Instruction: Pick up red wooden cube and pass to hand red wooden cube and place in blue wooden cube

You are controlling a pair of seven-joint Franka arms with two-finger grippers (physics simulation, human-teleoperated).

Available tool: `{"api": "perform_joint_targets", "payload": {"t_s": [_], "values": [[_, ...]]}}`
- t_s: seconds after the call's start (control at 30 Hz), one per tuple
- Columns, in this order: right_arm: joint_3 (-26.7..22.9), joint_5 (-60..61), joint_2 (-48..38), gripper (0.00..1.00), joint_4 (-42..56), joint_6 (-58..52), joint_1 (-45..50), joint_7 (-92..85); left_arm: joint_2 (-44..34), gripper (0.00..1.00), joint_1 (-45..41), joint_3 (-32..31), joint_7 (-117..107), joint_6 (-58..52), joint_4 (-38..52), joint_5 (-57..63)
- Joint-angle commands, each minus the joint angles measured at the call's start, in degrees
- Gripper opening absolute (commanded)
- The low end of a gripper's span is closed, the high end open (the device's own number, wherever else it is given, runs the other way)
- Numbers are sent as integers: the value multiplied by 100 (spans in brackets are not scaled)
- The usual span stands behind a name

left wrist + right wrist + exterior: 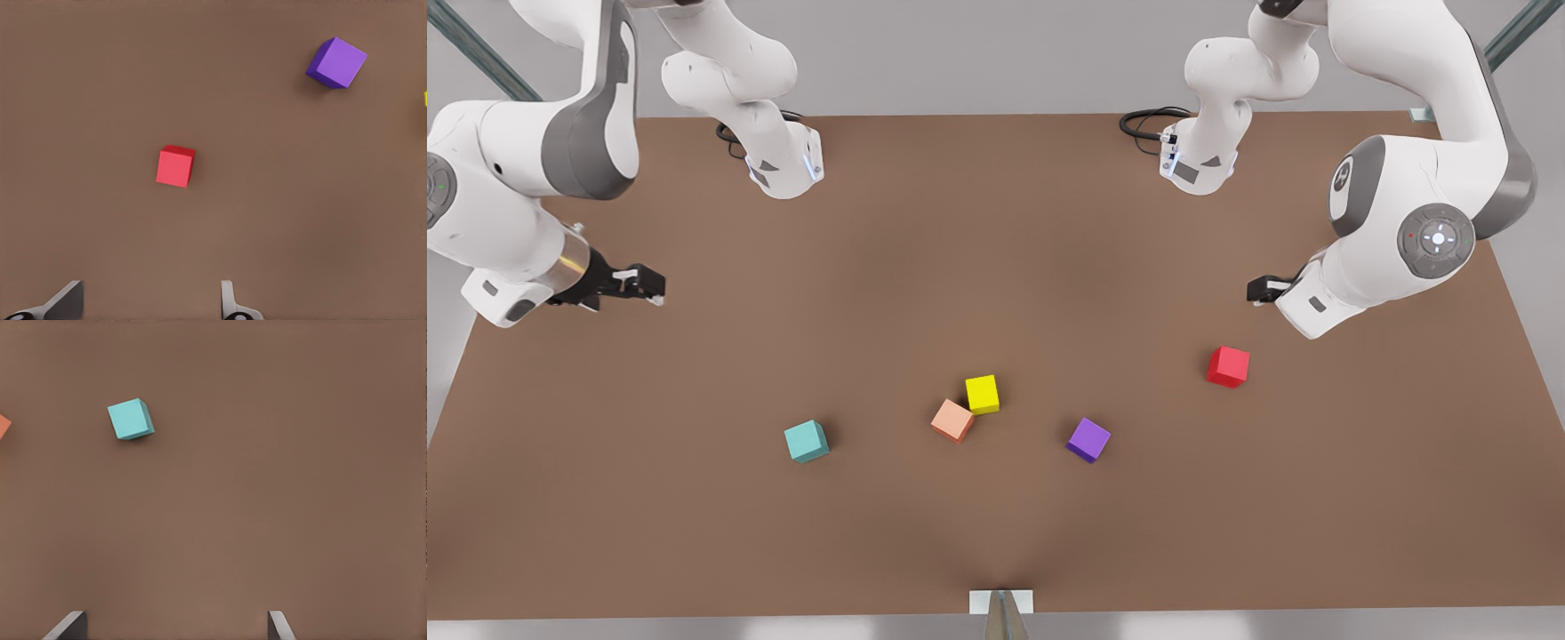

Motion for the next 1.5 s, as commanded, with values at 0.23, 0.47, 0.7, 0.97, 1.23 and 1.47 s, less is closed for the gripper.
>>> {"api": "perform_joint_targets", "payload": {"t_s": [0.23, 0.47, 0.7, 0.97, 1.23, 1.47], "values": [[-8, -14, 91, 100, -45, 137, -29, -252, 1376, 100, 1, 420, 1651, 2855, -814, -9], [-8, -5, 161, 100, -53, 154, -20, -252, 1684, 100, 62, 438, 3138, 4668, -2318, 0], [-8, 12, 179, 100, -97, 181, -29, -252, 1692, 100, 115, 455, 3534, 4580, -2423, 9], [-8, 21, 179, 100, -150, 198, -29, -260, 2053, 100, 247, 455, 3367, 4413, -2652, 0], [-8, 30, 179, 100, -185, 216, -29, -260, 2211, 100, 238, 455, 3156, 4430, -2678, 0], [-8, 39, 179, 100, -212, 225, -29, -260, 2132, 70, 212, 446, 2848, 4422, -2661, -17]]}}
